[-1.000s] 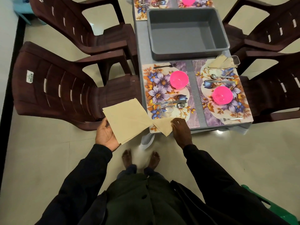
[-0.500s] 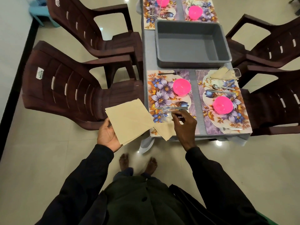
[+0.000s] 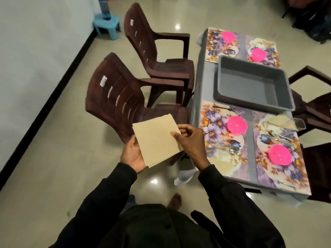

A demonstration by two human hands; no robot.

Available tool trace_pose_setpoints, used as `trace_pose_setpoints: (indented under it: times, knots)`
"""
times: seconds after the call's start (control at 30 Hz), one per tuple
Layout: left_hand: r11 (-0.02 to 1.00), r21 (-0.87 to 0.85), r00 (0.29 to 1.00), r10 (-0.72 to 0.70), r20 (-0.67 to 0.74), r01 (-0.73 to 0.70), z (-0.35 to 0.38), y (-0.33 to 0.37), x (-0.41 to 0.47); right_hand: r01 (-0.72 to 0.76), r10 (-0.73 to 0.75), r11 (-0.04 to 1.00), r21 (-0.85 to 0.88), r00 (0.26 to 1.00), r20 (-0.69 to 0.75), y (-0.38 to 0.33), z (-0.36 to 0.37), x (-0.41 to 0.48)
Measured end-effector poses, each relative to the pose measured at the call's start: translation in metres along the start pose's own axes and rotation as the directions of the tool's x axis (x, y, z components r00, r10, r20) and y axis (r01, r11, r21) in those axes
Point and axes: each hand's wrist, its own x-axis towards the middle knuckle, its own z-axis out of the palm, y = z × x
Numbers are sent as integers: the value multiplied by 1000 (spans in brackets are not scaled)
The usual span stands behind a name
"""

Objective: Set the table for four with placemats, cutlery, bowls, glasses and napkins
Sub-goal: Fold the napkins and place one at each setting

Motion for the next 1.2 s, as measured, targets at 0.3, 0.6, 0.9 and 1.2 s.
trace_pose_setpoints:
  times: [0.3, 0.6, 0.9, 1.2]
  knots:
    - [991, -133, 998, 39, 56, -32, -99, 132, -29, 168, -154, 956, -239, 985, 76, -60, 164, 17]
    - [964, -236, 992, 125, 3, -121, -171, 246, -62, 347, -311, 876, -335, 937, 157, -119, 305, 40]
    - [955, -198, 973, 204, -109, -222, -205, 348, -54, 382, -314, 883, -274, 912, 263, -164, 411, 99]
    - [954, -103, 952, 266, -154, -283, -218, 473, 5, 310, -228, 935, -175, 899, 375, -194, 501, 203]
